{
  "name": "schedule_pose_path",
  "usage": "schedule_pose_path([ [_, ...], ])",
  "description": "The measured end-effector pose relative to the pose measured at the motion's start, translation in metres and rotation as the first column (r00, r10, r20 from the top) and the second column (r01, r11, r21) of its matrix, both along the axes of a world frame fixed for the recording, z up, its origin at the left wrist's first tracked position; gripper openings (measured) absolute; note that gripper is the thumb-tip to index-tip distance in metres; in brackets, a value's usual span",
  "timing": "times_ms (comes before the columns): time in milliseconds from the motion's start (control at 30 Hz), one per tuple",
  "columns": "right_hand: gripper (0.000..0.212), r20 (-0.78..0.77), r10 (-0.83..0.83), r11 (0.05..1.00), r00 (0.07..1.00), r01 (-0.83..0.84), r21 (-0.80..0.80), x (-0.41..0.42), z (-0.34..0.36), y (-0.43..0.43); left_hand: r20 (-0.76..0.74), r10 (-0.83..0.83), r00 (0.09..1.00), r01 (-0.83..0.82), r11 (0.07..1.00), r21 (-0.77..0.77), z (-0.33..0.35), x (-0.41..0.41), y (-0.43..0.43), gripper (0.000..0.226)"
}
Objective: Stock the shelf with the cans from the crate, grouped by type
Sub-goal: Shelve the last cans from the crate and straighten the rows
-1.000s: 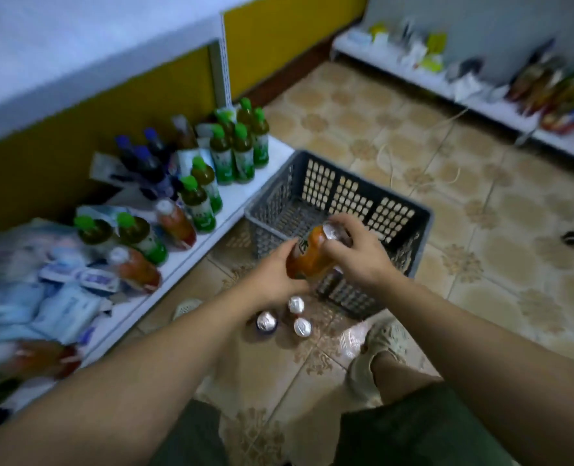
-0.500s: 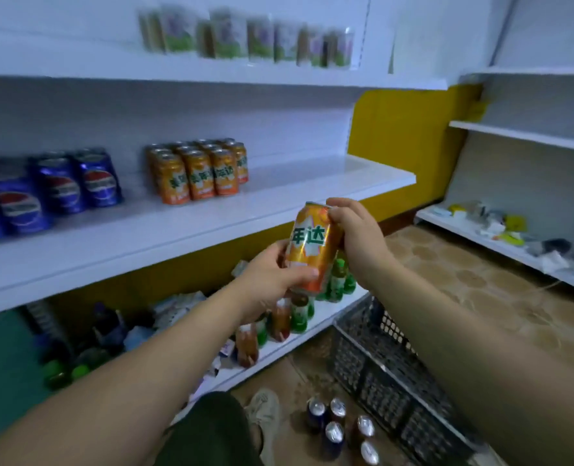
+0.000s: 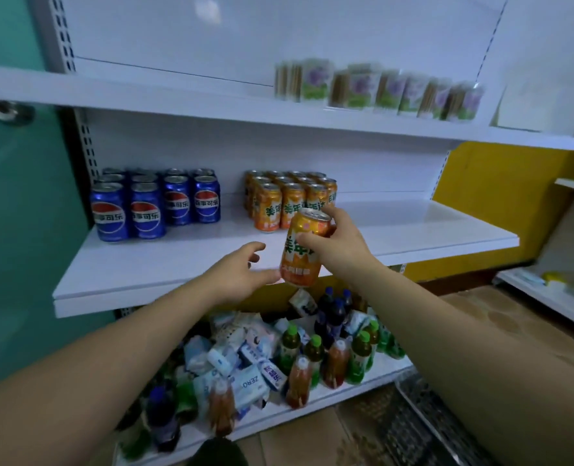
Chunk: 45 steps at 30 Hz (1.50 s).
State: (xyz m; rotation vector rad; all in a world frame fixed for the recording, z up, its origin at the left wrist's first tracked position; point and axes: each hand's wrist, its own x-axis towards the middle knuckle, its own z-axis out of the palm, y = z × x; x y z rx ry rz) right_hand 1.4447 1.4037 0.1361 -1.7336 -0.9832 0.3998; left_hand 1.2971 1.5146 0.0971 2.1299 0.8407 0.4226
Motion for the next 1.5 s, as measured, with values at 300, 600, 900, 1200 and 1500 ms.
schedule_pose_path([
  [300,0.074,0.027,-0.061,0.997,0.998,0.062,-0.036,0.070,-0.022,0.078,-0.566,0.099,0.818,0.152,0.913,0.379,-0.035,0.043,0.083,0.073],
  [600,0.068,0.120,-0.108,0.993,0.987,0.113,-0.039,0.148,-0.039,0.092,-0.616,0.150,0.773,0.120,0.919,0.375,-0.043,0.112,0.094,0.082],
  [900,0.069,0.391,-0.181,0.968,0.903,0.234,-0.094,0.210,-0.050,0.100,-0.610,0.191,0.769,0.104,0.904,0.414,-0.054,0.115,0.097,0.082],
  [1200,0.071,0.349,-0.219,0.963,0.911,0.259,-0.072,0.244,-0.057,0.147,-0.603,0.203,0.771,0.095,0.900,0.425,-0.055,0.117,0.098,0.081],
  [1500,0.072,0.305,-0.211,0.974,0.929,0.228,-0.018,0.250,-0.069,0.164,-0.601,0.190,0.776,0.090,0.911,0.403,-0.055,0.116,0.097,0.080],
])
